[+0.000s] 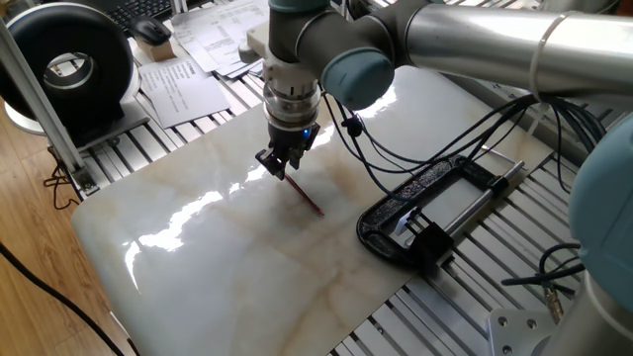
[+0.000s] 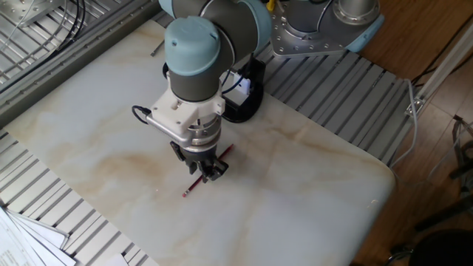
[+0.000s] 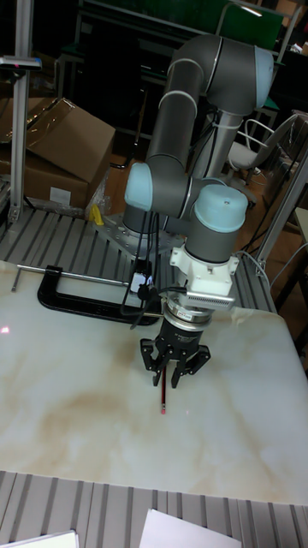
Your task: Insert the pencil into the pencil sharpener
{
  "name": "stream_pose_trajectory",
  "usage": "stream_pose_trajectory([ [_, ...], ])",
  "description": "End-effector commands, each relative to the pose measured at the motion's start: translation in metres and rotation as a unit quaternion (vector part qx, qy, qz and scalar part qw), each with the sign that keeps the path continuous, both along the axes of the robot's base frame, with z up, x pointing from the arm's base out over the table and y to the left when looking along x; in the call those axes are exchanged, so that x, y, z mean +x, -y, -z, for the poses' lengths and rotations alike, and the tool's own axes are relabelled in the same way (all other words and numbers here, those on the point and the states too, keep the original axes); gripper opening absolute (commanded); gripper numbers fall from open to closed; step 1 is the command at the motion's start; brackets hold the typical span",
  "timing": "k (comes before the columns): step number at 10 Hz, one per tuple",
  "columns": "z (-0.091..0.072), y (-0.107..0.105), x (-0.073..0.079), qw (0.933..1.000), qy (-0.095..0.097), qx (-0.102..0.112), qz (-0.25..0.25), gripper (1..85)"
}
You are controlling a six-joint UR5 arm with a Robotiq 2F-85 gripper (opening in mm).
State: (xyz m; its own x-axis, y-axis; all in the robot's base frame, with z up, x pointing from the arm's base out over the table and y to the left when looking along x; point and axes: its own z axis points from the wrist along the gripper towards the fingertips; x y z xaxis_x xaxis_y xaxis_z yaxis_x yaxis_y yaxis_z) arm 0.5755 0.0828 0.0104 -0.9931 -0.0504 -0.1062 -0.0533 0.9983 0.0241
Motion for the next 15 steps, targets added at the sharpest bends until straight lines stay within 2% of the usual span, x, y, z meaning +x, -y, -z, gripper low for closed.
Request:
stream_pose_trajectory([
  [1,0.002,0.0,-0.002,0.9998,-0.003,0.002,0.02,36.7],
  [3,0.006,-0.005,-0.006,0.9995,-0.005,0.008,0.03,36.0],
  [10,0.01,-0.005,-0.009,0.9997,-0.005,0.0,0.026,31.0],
  [11,0.01,-0.005,-0.009,0.9998,-0.004,-0.001,0.017,27.3],
  [13,0.009,-0.004,-0.004,1.0,0.006,-0.004,0.007,6.3],
  [14,0.005,-0.004,-0.001,0.9999,0.013,-0.002,-0.001,1.3],
  [15,0.0,-0.003,0.0,0.9999,0.014,-0.003,-0.009,1.3],
])
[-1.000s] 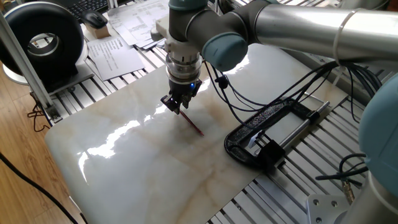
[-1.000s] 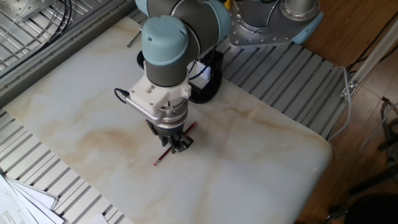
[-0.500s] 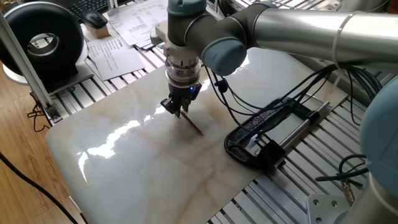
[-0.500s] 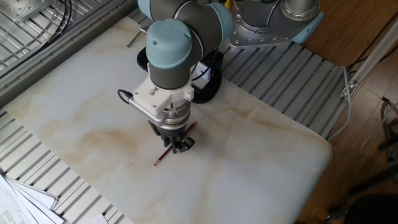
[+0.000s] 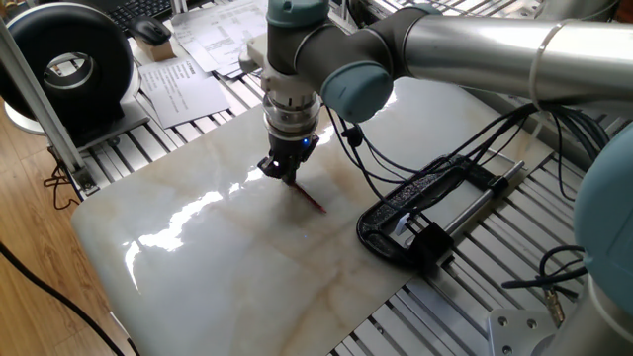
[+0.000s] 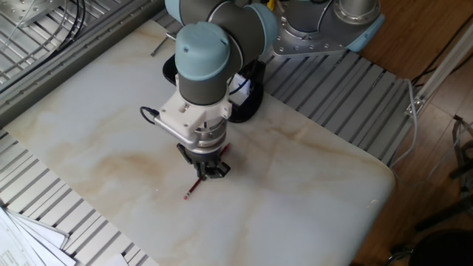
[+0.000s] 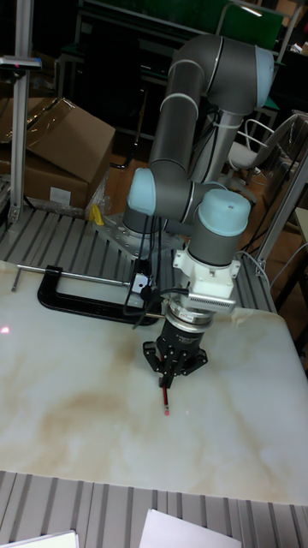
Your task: Insert the pencil into the pencil sharpener
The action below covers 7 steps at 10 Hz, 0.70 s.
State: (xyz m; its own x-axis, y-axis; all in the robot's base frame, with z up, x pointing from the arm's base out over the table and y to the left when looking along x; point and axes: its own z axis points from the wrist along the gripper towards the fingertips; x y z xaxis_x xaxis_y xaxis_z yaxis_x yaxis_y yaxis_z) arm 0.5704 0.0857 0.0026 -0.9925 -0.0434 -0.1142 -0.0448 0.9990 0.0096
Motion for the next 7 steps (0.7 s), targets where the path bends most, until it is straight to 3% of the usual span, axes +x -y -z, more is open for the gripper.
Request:
stream_pose_trajectory([
  [1,-0.019,-0.001,0.004,0.9998,0.007,0.011,-0.017,1.3],
  [3,-0.047,0.0,0.01,0.9992,0.003,0.007,-0.039,1.3],
  [5,-0.049,-0.001,0.026,0.9977,0.026,-0.002,-0.063,1.3],
  [7,-0.049,0.002,0.025,0.9972,0.024,-0.01,-0.07,1.3],
])
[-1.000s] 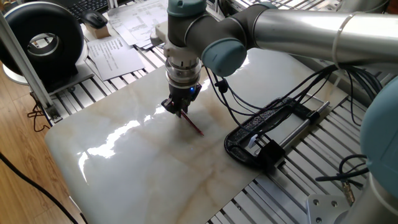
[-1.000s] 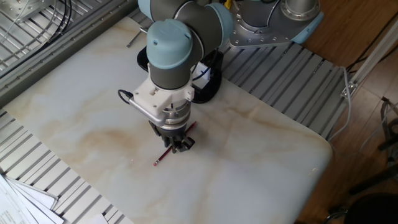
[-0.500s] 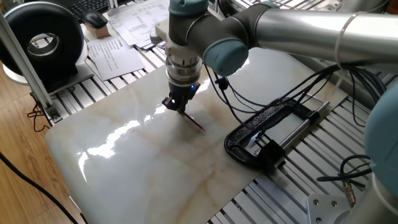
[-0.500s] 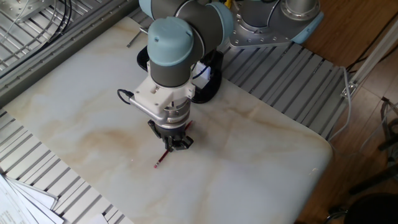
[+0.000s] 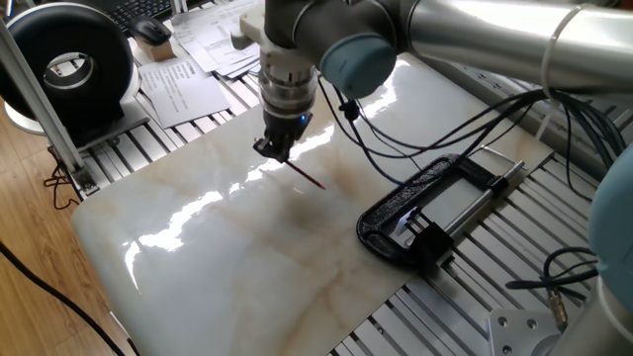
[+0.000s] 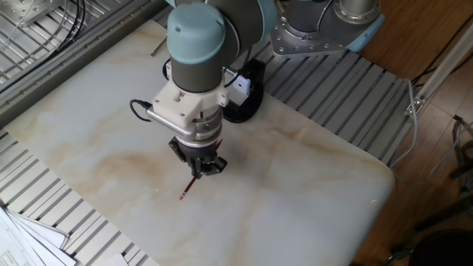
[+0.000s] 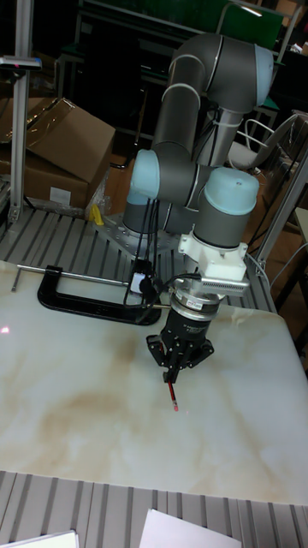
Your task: Insert the pencil into the pencil sharpener
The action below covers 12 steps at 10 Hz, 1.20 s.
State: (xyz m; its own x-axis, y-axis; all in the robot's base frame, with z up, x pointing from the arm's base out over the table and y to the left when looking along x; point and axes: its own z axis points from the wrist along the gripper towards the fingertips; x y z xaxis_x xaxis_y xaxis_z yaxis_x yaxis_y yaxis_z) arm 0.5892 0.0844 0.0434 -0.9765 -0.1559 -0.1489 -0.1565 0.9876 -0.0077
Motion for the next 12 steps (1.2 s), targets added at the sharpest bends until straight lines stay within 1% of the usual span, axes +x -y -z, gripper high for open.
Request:
stream_pose_trajectory([
  [1,-0.014,0.007,-0.003,0.9999,-0.001,-0.006,-0.014,1.3],
  [2,-0.025,0.018,-0.022,0.9999,-0.01,-0.007,-0.01,1.3],
  [3,-0.036,0.028,-0.047,0.9999,-0.011,0.0,-0.01,1.3],
  [4,-0.04,0.029,-0.053,0.9999,-0.008,0.007,-0.011,1.3],
  [5,-0.04,0.033,-0.052,0.9999,-0.005,-0.002,-0.015,1.3],
  [6,-0.04,0.034,-0.05,0.9999,-0.002,-0.003,-0.013,1.3],
  [7,-0.031,0.034,-0.044,0.9999,0.0,-0.008,-0.009,1.3],
  [8,-0.027,0.04,-0.049,0.9999,-0.006,-0.01,-0.006,1.3],
  [9,-0.027,0.048,-0.058,0.9999,-0.005,-0.006,-0.01,1.3],
  [10,-0.03,0.054,-0.067,0.9999,-0.01,-0.005,-0.006,1.3],
  [11,-0.034,0.063,-0.067,0.9995,-0.02,-0.025,0.0,1.3],
  [12,-0.034,0.065,-0.067,0.9993,-0.018,-0.028,0.014,1.3],
])
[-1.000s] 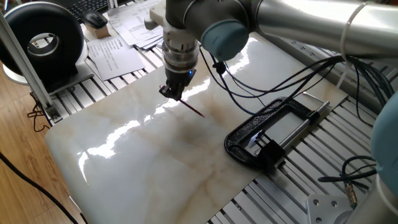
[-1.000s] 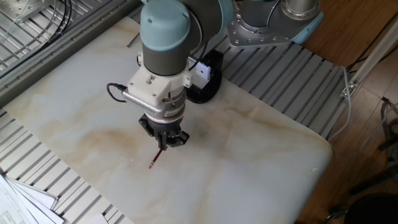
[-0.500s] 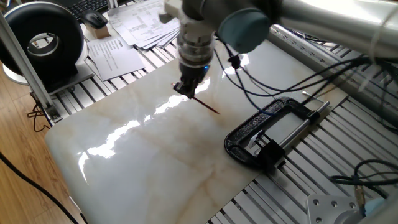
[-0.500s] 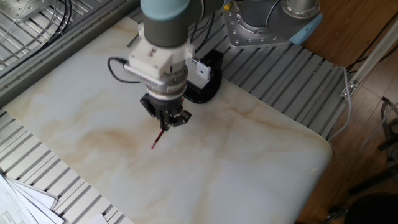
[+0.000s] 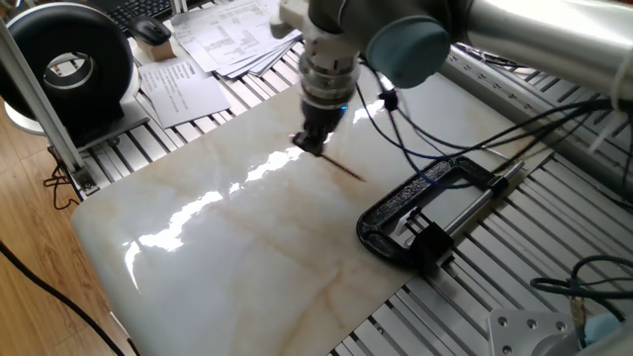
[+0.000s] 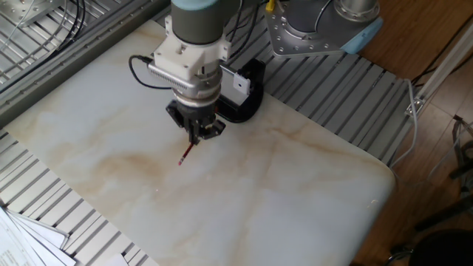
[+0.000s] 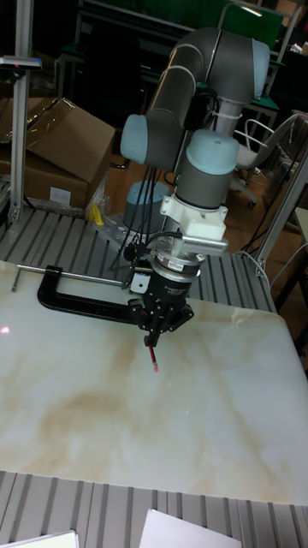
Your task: Insert the pencil into the pencil sharpener
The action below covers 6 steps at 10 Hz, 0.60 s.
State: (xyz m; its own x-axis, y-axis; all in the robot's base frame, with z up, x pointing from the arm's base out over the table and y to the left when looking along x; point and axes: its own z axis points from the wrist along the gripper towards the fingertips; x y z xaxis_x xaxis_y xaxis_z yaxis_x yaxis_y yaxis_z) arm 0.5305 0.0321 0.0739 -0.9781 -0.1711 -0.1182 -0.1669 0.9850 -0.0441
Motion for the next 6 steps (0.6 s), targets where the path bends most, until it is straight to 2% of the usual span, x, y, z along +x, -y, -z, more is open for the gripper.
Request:
stream_pose_trajectory([
  [1,-0.004,0.01,-0.007,0.9995,-0.003,-0.001,0.031,1.3],
  [2,-0.003,0.007,-0.008,0.9989,-0.005,0.007,0.045,1.3],
  [3,-0.003,0.0,-0.008,0.9973,-0.004,0.025,0.069,1.3],
  [4,-0.007,-0.003,-0.013,0.9954,-0.003,0.035,0.09,1.3],
  [6,-0.01,0.015,-0.007,0.9962,0.005,0.005,0.087,1.3],
])
